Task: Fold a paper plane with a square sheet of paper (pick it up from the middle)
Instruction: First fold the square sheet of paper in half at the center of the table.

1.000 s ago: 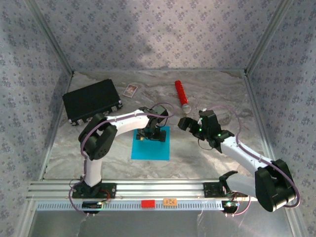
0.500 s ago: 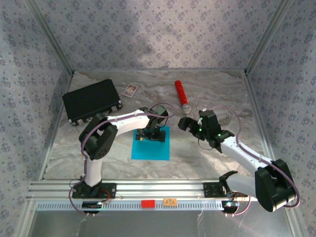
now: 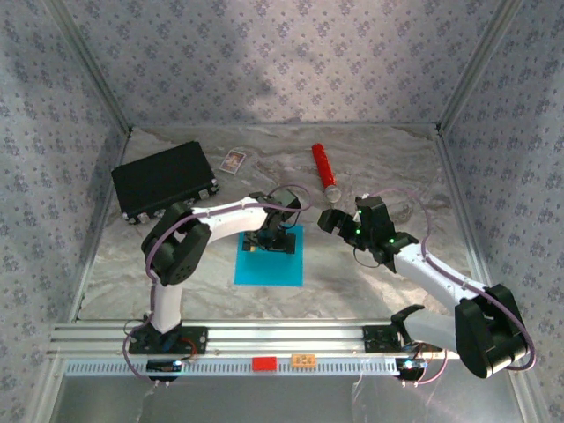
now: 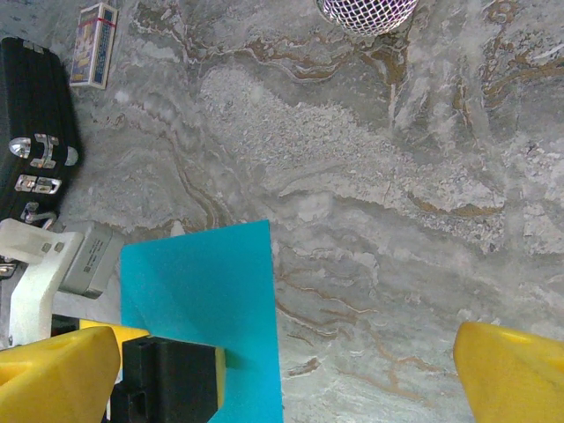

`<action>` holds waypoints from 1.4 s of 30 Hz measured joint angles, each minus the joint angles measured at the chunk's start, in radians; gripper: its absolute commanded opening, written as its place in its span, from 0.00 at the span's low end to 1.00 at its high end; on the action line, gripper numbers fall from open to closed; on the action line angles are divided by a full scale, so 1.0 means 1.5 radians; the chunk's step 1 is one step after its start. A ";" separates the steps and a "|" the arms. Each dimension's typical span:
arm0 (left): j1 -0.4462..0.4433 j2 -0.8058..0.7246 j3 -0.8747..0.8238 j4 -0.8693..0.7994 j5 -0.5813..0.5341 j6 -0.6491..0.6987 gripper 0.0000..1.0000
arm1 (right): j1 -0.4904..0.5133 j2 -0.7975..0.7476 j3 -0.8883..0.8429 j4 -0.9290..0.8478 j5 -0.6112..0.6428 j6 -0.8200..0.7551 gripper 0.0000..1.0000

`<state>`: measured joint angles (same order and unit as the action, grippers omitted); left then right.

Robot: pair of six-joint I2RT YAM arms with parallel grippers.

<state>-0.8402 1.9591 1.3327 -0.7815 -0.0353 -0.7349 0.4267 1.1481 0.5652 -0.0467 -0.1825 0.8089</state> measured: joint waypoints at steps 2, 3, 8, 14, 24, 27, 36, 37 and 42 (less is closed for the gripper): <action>-0.001 0.001 0.000 0.000 -0.001 -0.002 0.99 | 0.000 0.000 0.000 0.000 0.000 0.000 0.99; -0.001 0.001 0.000 0.000 -0.001 -0.002 0.98 | 0.000 0.000 0.000 0.000 0.000 0.000 0.99; -0.003 0.001 0.000 0.001 -0.005 -0.005 0.97 | 0.000 0.000 0.000 0.000 0.000 0.000 0.99; -0.003 0.001 -0.002 0.005 -0.004 -0.007 0.96 | 0.000 0.000 0.000 0.000 0.001 0.001 0.99; -0.004 -0.007 -0.012 0.016 -0.005 -0.007 0.91 | 0.000 0.000 0.000 0.000 0.002 0.005 0.99; -0.004 -0.015 -0.022 0.024 -0.008 -0.007 0.87 | 0.000 0.000 0.000 0.000 0.002 0.006 0.99; -0.004 -0.048 -0.064 0.079 -0.009 -0.017 0.53 | 0.000 0.000 0.000 -0.004 0.016 0.016 0.99; -0.004 -0.051 -0.067 0.086 -0.006 -0.018 0.49 | 0.000 0.000 0.000 -0.006 0.020 0.018 0.99; -0.005 -0.076 -0.084 0.119 -0.005 -0.025 0.40 | 0.000 -0.009 0.000 -0.019 0.038 0.027 0.99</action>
<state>-0.8474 1.8450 1.2064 -0.6025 -0.0422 -0.7719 0.4267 1.1347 0.5652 -0.0757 -0.1261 0.8497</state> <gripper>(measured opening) 0.420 0.990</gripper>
